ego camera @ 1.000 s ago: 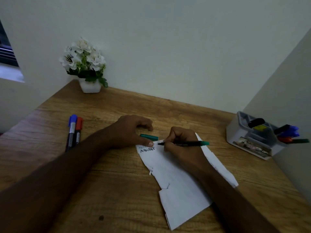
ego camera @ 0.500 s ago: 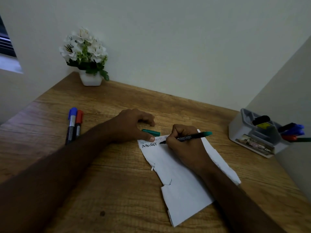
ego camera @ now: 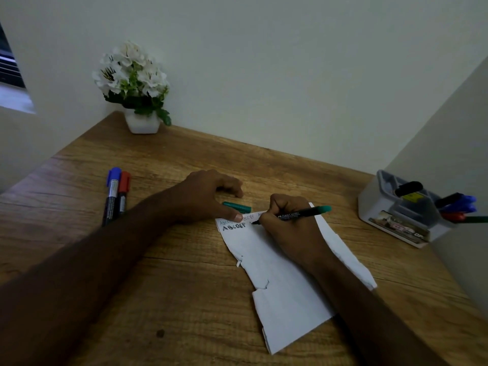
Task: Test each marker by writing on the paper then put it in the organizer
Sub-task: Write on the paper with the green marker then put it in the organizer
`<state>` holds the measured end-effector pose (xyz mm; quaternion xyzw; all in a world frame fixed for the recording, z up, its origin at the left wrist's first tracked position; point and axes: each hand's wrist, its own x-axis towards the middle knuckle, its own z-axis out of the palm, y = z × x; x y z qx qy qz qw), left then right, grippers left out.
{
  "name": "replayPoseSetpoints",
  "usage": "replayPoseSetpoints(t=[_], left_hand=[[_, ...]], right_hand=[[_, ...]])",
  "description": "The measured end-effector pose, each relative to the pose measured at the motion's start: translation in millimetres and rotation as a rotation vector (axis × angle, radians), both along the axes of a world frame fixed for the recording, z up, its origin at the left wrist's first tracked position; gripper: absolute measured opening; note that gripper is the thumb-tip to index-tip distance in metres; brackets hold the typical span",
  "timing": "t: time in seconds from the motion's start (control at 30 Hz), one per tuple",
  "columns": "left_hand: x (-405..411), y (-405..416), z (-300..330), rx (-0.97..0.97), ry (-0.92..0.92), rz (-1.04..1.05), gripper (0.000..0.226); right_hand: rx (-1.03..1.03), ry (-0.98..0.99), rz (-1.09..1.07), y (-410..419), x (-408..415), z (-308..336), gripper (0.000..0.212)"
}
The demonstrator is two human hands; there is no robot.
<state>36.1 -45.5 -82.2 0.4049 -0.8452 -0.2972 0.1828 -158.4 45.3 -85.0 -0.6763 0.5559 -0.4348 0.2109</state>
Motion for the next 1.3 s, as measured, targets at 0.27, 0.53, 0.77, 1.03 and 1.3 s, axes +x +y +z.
replayPoseSetpoints(t=[0.27,0.53,0.77,1.03,1.3], left_hand=[[0.3,0.9,0.6,0.015,0.014,0.001,0.054],[-0.1,1.9,2.8,0.007,-0.002,0.005,0.054],[0.0,2.3,3.4,0.005,-0.001,-0.002,0.054],[0.0,1.5,2.2,0.004,-0.003,-0.002,0.054],[0.0,-0.6,-0.1,-0.005,-0.002,-0.002,0.054]], right_hand=[[0.009,-0.024,-0.001,1.0,2.1,1.2,0.029],[-0.001,-0.039,-0.007,-0.7,-0.3,0.0,0.033],[-0.005,-0.056,0.0,-2.3,-1.3,-1.8,0.035],[0.007,-0.043,-0.019,-3.5,-1.3,-2.4,0.035],[-0.004,-0.059,-0.004,-2.6,0.2,-1.5,0.036]])
